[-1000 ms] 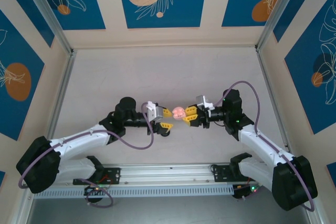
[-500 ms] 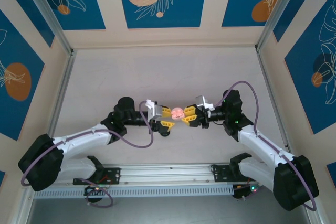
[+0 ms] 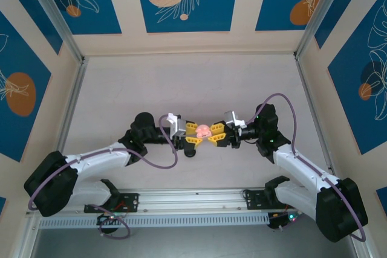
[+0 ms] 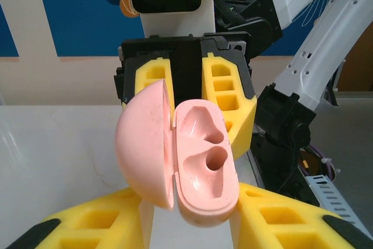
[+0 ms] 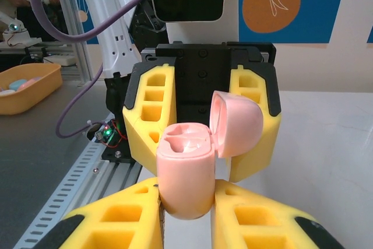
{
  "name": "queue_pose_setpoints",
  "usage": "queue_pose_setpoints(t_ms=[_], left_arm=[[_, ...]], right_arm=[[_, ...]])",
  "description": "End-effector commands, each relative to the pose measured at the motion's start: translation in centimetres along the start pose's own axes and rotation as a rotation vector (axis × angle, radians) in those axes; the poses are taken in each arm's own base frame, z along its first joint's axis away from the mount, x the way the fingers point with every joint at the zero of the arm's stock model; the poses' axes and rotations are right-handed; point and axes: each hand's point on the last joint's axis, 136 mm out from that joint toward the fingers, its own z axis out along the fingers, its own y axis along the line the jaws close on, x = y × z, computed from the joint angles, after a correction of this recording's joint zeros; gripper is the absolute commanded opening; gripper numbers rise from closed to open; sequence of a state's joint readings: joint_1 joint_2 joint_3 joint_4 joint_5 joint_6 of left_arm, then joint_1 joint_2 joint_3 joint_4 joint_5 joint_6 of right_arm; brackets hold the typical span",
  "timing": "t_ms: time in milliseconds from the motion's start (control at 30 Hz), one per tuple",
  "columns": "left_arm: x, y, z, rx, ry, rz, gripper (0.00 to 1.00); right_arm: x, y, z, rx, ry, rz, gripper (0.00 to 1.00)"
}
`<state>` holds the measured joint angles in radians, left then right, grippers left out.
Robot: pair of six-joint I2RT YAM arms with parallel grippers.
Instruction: Insert wireless bluetooth earbuds into charging case
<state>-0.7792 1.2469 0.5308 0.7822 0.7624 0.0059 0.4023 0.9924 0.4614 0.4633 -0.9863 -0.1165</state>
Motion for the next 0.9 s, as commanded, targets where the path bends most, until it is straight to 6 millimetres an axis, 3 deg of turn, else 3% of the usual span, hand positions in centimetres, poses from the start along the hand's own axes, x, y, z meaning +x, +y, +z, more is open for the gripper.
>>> queue_pose_setpoints(t_ms=[0, 433, 700, 867], left_arm=[[-0.7, -0.7, 0.0, 0.037, -0.036, 0.013, 0.38], [0.1, -0.4, -0.1, 0.016, -0.003, 0.004, 0.16], [3.9, 1.6, -1.9, -0.156, 0.256, 0.011, 0.12], [6.9, 3.3, -4.1, -0.296, 0.449, 0.004, 0.11]], right_arm=[[0.5, 0.3, 0.2, -0.008, -0.002, 0.014, 0.23], [1.1, -0.3, 0.3, 0.021, 0.012, 0.038, 0.26], [2.3, -2.1, -0.7, 0.165, 0.067, 0.116, 0.46], [3.2, -2.8, -1.2, 0.252, 0.121, 0.2, 0.51]])
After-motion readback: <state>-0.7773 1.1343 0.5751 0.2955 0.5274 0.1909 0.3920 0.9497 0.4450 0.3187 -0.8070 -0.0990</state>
